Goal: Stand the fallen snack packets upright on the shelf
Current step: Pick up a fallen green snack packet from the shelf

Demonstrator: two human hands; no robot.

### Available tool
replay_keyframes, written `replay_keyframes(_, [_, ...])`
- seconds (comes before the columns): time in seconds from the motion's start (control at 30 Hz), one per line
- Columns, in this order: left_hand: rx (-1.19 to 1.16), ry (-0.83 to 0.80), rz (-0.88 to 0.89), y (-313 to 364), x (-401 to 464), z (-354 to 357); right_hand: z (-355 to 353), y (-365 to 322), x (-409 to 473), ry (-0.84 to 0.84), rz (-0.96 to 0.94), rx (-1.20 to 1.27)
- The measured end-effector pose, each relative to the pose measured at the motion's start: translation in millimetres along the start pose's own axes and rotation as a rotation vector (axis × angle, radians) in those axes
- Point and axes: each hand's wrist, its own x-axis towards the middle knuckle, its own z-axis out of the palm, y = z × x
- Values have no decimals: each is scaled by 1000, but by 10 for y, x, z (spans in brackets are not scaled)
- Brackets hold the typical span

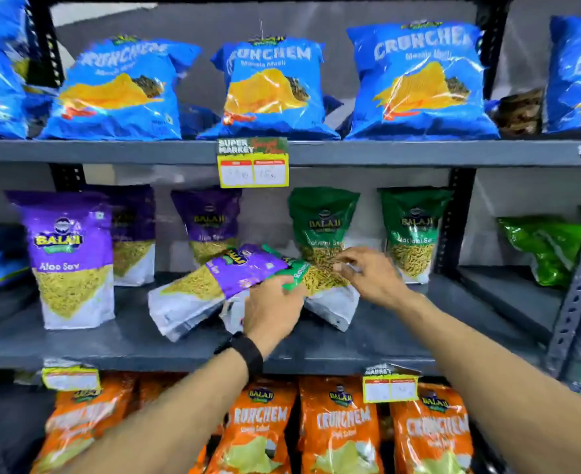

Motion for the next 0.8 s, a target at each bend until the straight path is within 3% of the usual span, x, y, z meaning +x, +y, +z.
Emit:
replay_keyframes(0.13, [-355, -200, -346, 70, 133, 449, 124, 301, 302, -210, 248, 207])
replay_keyframes(0.27, [-525, -108, -509, -6, 265, 688, 357, 484, 548, -405, 417, 311])
replay_keyframes(0.4, [-730, -247, -615, -38, 314, 839, 461, 526, 634, -517, 564, 408])
replay_keyframes(0.57, [-771, -240, -572, -44, 315, 951, 398, 591, 533, -450, 587, 420])
replay_keyframes(0.67, [-744, -240, -509, -72, 202, 929, 235, 534, 291, -312, 599, 478])
replay_keyframes(0.8, [-711, -359, -414, -72, -89, 750, 13, 364, -233, -85, 669, 670])
